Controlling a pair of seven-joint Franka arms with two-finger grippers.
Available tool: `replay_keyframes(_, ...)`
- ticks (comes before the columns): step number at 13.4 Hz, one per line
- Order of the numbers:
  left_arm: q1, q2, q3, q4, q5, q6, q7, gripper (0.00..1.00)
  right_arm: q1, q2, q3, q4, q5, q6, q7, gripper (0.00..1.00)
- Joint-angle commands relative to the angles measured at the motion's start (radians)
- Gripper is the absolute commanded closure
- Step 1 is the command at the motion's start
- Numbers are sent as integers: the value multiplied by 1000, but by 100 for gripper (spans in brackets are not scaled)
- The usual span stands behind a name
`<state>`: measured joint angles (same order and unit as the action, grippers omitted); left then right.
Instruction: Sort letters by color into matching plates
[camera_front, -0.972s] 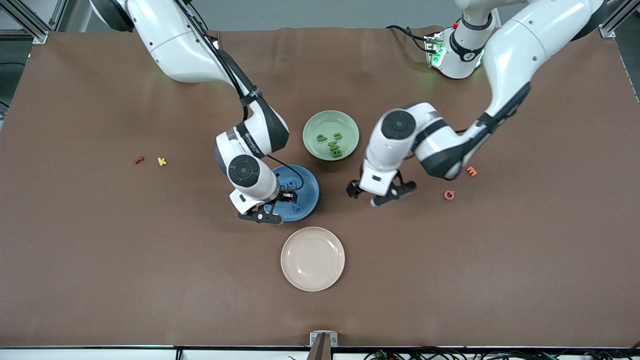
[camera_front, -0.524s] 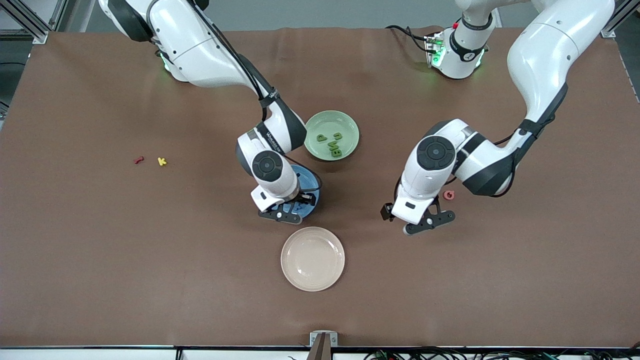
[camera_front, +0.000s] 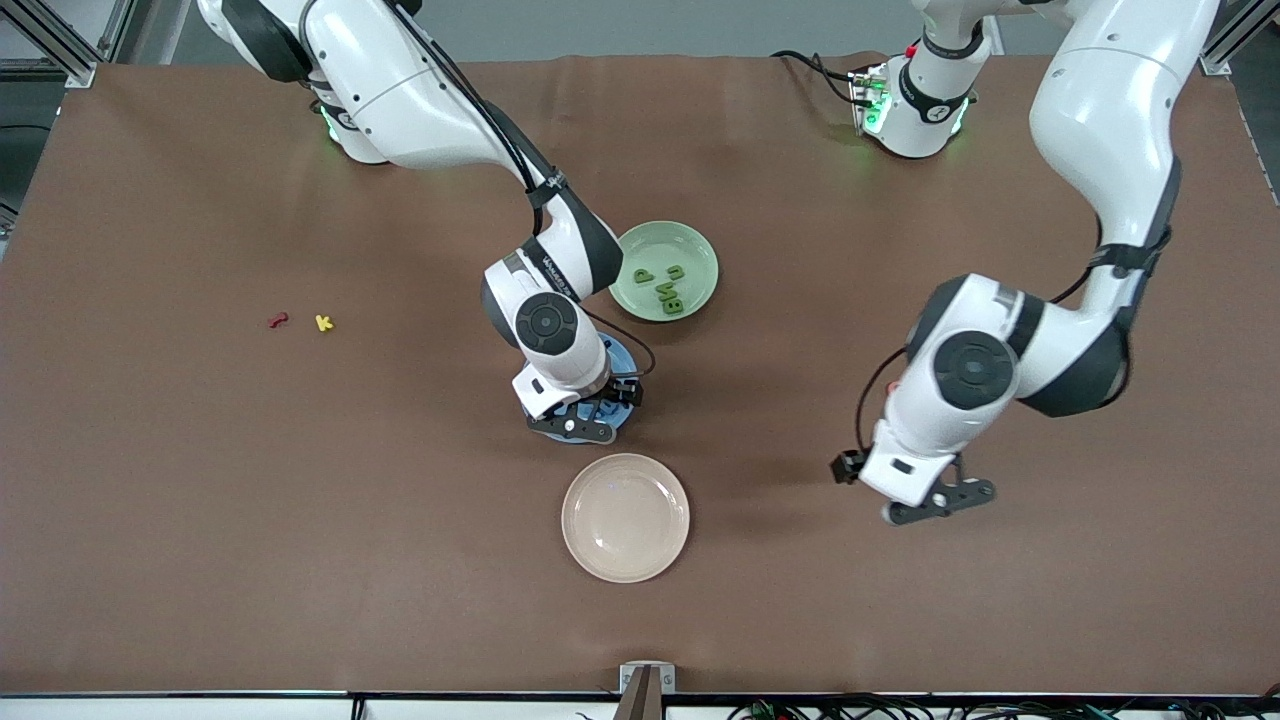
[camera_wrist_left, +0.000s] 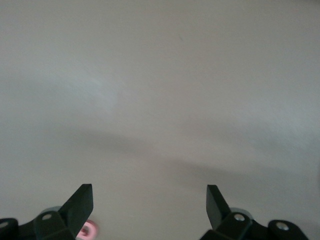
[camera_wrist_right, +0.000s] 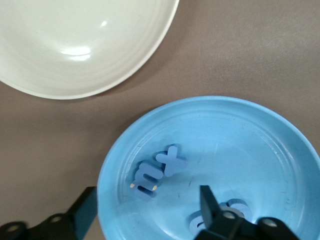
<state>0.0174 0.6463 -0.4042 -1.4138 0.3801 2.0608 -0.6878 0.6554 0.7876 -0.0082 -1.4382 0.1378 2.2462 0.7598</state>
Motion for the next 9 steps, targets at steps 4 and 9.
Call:
replay_keyframes(4,-27,-198,272,-20,-285,-40,387,0,-6,-282,-15,-114,14,-233,7,0)
replay_keyframes(9,-47,-422,355,-144,-311,-165,418,0,-115,-578,-16,-272,11,-409,-86,0)
